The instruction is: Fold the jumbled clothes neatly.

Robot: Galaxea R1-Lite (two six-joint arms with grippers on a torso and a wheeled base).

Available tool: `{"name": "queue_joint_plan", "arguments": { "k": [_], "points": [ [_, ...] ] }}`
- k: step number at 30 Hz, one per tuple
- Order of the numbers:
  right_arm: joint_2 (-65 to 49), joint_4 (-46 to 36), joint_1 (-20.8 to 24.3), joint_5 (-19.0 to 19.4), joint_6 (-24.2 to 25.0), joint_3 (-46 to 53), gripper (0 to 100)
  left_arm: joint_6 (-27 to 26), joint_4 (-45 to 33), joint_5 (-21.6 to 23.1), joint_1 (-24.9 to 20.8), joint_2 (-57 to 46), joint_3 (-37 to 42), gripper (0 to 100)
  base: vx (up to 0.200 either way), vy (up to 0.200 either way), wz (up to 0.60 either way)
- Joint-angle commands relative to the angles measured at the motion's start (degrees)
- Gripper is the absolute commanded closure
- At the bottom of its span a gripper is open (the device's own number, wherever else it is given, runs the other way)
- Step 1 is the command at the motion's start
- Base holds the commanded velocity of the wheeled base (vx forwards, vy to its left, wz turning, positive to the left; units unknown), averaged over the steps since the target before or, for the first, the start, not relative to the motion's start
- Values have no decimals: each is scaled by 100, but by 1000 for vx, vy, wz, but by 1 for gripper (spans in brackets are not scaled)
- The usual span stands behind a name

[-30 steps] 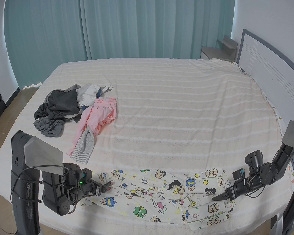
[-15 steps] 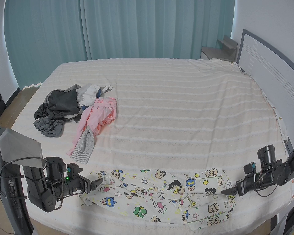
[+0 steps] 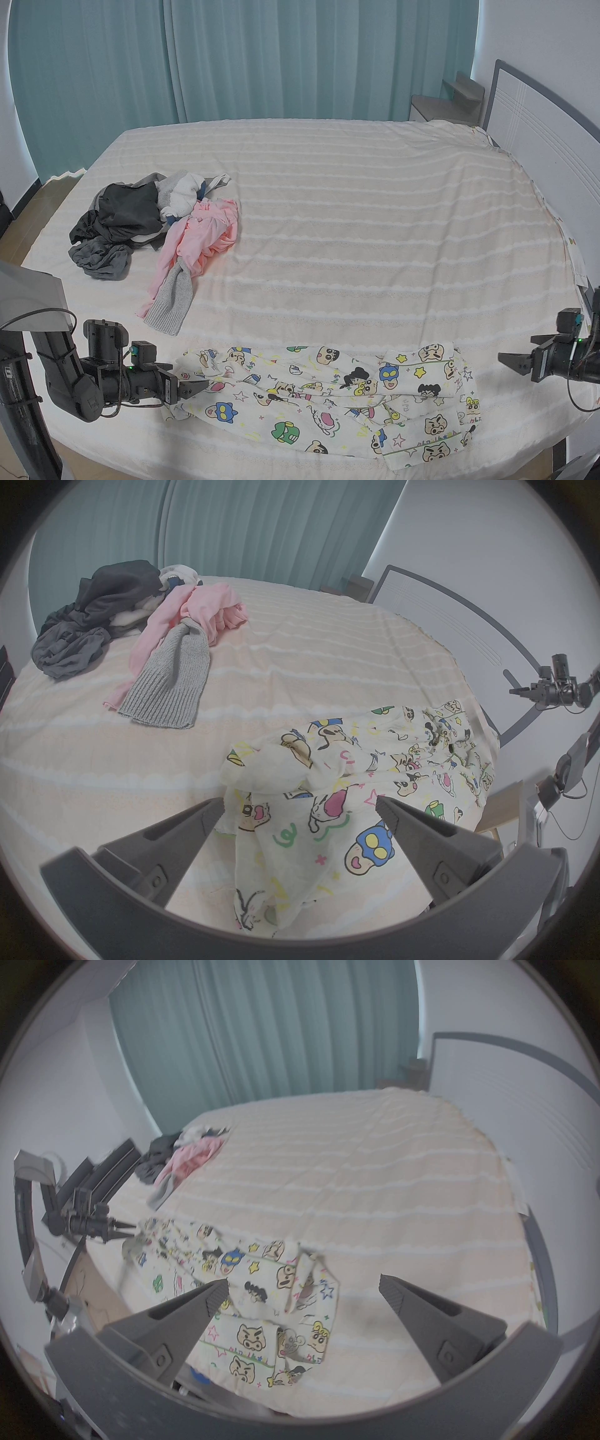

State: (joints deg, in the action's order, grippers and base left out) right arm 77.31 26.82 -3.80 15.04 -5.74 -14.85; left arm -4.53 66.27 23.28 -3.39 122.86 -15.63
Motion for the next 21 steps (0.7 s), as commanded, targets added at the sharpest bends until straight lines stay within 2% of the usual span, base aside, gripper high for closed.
{"name": "queue_joint_plan", "arguments": {
  "k": [1,6,16,21],
  "points": [
    [-1412,-36,-639,-72,284,448,0,-91,-132,71,58,353,-257,0,0,0,0],
    [-1526,-28,-683,-89,275,474,0,-197,-44,-228,-109,757,-406,0,0,0,0],
    [-1447,-36,-683,-45,293,509,0,-267,18,-184,-294,915,-441,0,0,0,0],
    [-1377,-36,-683,-37,293,509,0,-258,290,-193,-399,907,-344,0,0,0,0]
  ]
}}
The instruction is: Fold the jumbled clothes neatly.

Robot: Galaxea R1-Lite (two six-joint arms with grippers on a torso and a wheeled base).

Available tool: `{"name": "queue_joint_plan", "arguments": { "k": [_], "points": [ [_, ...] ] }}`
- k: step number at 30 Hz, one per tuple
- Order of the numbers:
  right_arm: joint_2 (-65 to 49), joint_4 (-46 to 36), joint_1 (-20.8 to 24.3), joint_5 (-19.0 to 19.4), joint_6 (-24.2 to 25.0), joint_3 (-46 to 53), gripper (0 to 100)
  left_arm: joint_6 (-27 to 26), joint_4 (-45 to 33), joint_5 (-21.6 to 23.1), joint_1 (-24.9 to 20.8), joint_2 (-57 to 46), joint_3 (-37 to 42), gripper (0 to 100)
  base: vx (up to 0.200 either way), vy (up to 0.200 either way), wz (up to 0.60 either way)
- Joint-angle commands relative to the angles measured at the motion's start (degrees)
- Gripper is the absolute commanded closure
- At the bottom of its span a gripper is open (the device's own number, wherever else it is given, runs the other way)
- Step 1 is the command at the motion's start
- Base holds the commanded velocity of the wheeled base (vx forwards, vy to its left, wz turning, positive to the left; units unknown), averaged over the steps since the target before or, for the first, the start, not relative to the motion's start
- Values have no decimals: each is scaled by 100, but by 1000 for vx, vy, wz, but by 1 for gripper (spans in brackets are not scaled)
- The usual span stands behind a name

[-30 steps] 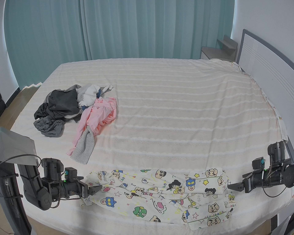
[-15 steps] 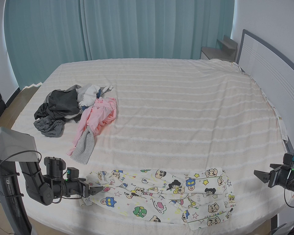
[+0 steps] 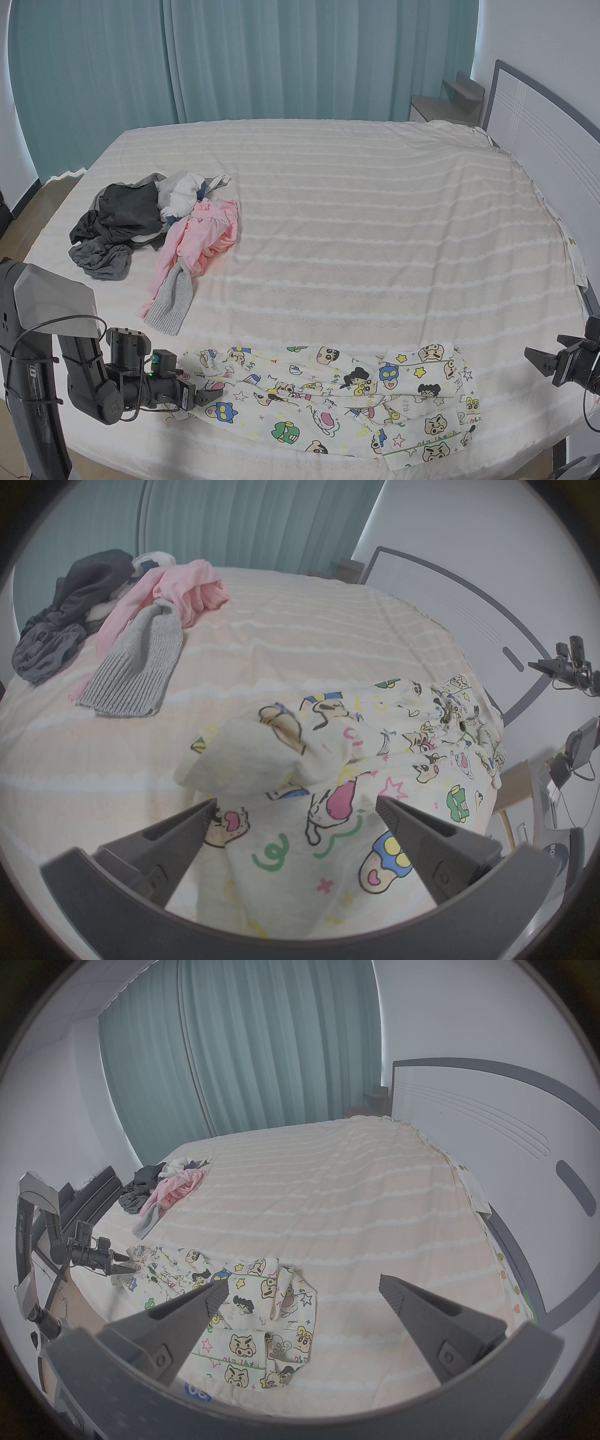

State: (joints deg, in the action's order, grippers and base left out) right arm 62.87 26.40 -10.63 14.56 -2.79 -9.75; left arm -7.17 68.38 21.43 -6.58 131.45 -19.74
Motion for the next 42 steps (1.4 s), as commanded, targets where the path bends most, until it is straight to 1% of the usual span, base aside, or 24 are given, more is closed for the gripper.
{"name": "queue_joint_plan", "arguments": {
  "k": [1,4,5,17,19,29,36,42],
  "points": [
    [68,5,0,12,-2,8,0,5,88,-7,-80,47,75,0,0,0,0],
    [129,5,0,12,-2,26,0,-4,106,-7,-80,47,128,0,0,0,0],
    [156,14,0,12,-2,26,0,-13,106,-7,-80,47,181,100,0,0,0],
    [182,5,0,12,-2,26,0,-39,132,-7,-54,12,427,100,0,0,0],
    [208,5,0,12,-2,26,0,-13,158,1,-45,-137,620,100,0,0,0],
    [208,-4,0,21,-2,35,0,-13,158,10,17,-542,1068,100,0,0,0],
    [305,-4,0,30,-2,44,0,-21,158,19,8,-515,1411,100,0,0,0],
    [331,5,0,30,-11,70,0,-39,167,10,8,-410,1543,100,0,0,0]
  ]
}}
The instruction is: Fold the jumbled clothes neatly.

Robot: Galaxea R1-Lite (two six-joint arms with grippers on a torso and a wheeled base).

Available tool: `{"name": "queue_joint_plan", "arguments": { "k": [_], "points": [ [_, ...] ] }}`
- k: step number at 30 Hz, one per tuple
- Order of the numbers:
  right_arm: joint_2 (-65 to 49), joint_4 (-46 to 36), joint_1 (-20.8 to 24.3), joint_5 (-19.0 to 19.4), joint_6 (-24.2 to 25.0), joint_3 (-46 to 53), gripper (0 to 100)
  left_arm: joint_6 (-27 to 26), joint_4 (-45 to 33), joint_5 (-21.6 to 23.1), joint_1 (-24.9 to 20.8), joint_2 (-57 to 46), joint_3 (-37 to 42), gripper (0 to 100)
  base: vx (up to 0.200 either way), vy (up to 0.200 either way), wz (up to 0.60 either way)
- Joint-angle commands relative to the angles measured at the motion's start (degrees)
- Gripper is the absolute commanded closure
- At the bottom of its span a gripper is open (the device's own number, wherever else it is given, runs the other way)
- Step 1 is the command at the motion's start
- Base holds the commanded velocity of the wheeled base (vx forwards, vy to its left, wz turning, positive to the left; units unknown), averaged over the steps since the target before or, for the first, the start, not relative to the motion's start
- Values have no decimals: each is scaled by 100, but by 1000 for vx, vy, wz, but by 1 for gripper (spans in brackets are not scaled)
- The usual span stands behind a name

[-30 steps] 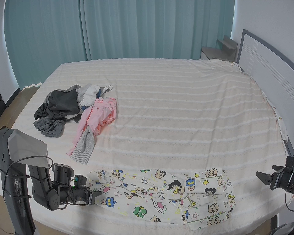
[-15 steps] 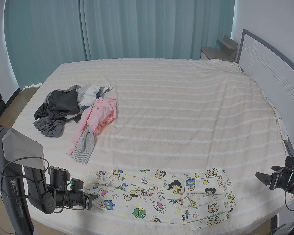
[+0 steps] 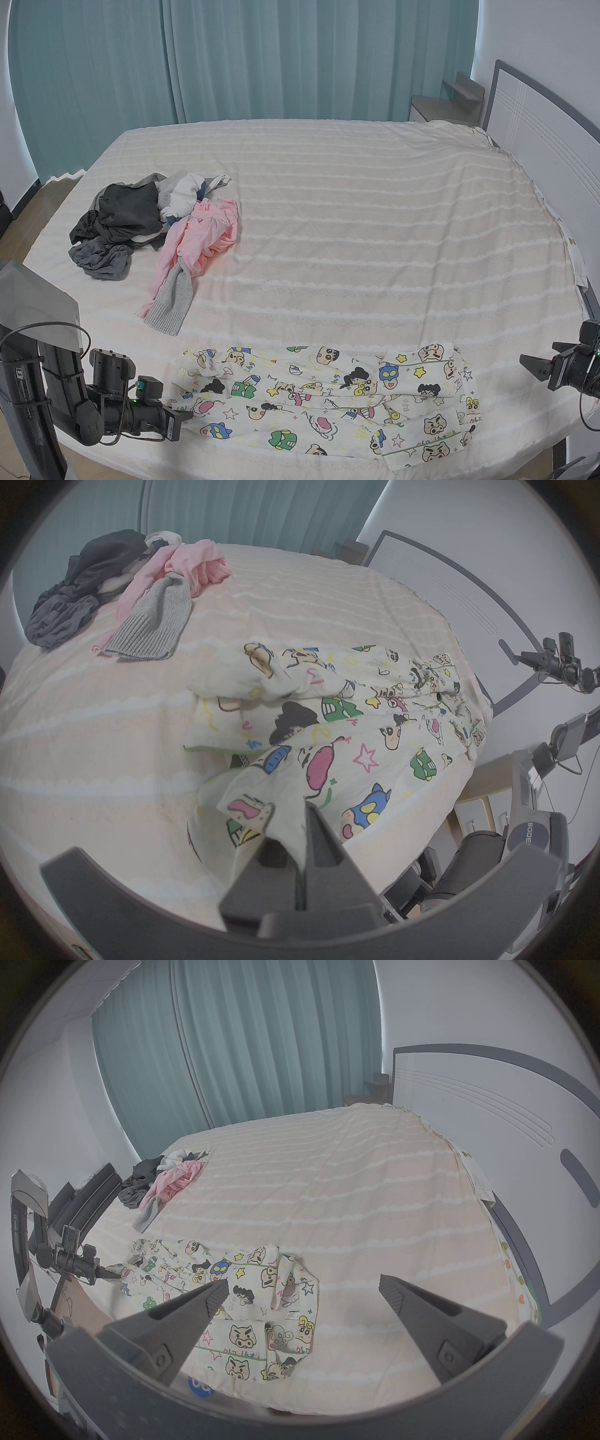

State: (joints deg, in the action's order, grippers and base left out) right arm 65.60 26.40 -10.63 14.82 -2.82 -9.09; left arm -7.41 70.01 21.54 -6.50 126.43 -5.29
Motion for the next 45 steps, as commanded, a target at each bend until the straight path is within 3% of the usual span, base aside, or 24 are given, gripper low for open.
{"name": "queue_joint_plan", "arguments": {
  "k": [1,8,19,20,29,37,40,45],
  "points": [
    [58,-4,0,3,-8,4,0,-32,-5,-1,-1,128,116,100,0,0,0],
    [58,-4,8,12,-8,22,0,-85,74,-10,26,444,160,100,0,0,0],
    [58,-4,8,82,-8,39,0,-85,1296,-45,298,1007,406,100,0,0,0],
    [58,-4,8,82,-8,39,0,-76,1357,-45,281,1050,424,0,0,0,0],
    [58,-4,8,82,-8,48,0,-32,1999,-1,377,1121,520,0,0,0,0],
    [58,-4,8,82,-8,39,0,-32,1999,8,896,778,388,0,0,0,0],
    [58,-4,8,82,-8,39,0,-6,1999,228,1230,602,204,0,0,0,0],
    [58,-4,8,82,-8,39,0,645,1999,368,1344,383,-156,0,0,0,0]
  ]
}}
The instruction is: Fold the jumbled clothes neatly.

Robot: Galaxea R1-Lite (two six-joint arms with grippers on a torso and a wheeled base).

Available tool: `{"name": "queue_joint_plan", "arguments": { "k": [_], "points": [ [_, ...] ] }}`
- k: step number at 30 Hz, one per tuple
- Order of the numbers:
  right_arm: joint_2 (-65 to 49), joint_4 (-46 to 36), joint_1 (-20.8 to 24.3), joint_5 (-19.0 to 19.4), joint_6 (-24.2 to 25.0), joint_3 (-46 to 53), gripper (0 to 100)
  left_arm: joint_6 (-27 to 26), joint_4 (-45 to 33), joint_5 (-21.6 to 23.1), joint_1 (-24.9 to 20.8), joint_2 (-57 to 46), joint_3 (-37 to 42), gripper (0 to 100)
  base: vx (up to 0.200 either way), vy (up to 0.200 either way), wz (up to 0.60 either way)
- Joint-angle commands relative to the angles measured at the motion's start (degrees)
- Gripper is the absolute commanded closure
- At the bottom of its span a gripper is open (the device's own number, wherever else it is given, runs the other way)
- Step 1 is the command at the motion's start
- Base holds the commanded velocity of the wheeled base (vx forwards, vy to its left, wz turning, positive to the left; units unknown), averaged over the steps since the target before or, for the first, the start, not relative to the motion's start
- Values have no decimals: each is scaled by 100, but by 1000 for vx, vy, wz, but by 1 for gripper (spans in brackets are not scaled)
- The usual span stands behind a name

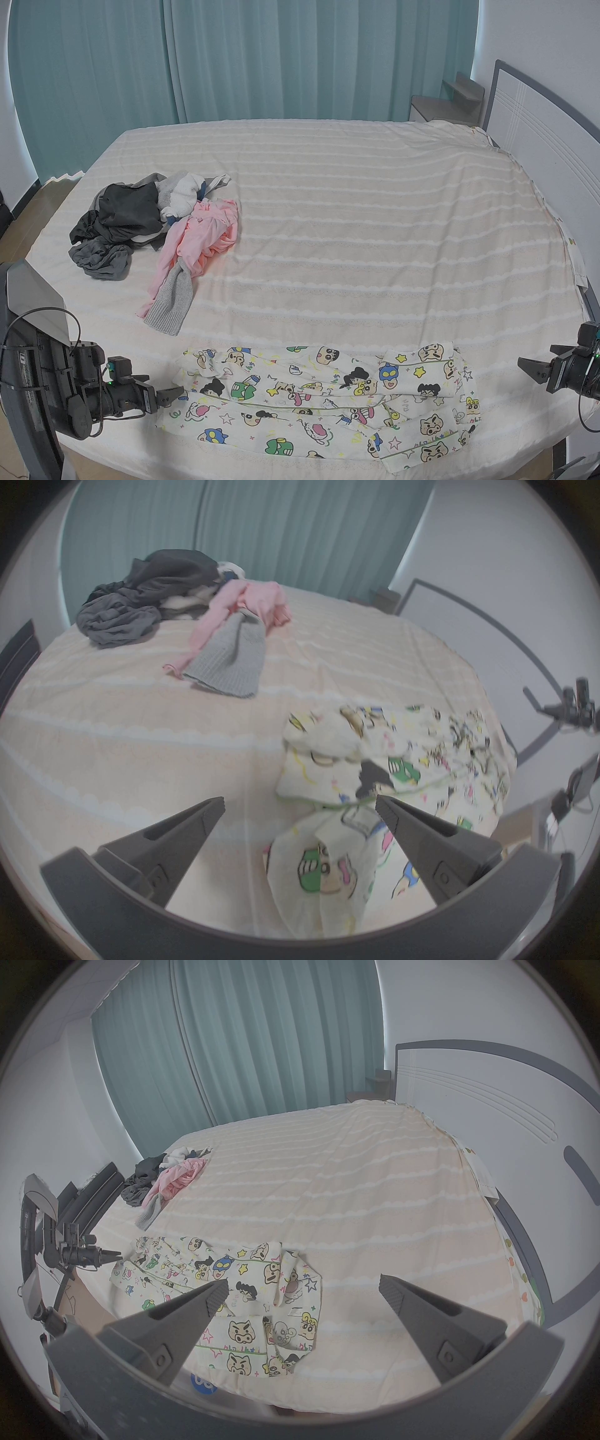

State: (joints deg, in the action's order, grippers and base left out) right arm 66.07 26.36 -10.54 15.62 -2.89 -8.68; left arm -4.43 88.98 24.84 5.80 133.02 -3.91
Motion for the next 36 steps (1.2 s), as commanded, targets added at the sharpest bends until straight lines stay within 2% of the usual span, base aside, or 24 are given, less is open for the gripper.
{"name": "queue_joint_plan", "arguments": {
  "k": [1,4,8,14,25,26,36],
  "points": [
    [11,1,0,3,-1,-2,0,530,102,38,114,-321,-400,0,0,0,0],
    [11,10,0,3,-1,-2,0,1102,102,-6,70,-356,-769,0,0,0,0],
    [11,10,0,3,-1,-2,0,1471,102,-182,-141,-295,-1041,0,0,0,0],
    [2,1,0,3,-1,-2,0,1515,58,-445,-501,154,-1323,0,0,0,0],
    [20,1,0,3,-1,-2,0,1515,49,-489,-765,444,-1542,0,0,0,0],
    [20,1,0,3,-1,-2,0,1515,49,-489,-774,453,-1533,100,0,0,0],
    [11,1,0,3,-10,24,0,1515,49,-489,-774,532,-1516,100,0,0,0]
  ]
}}
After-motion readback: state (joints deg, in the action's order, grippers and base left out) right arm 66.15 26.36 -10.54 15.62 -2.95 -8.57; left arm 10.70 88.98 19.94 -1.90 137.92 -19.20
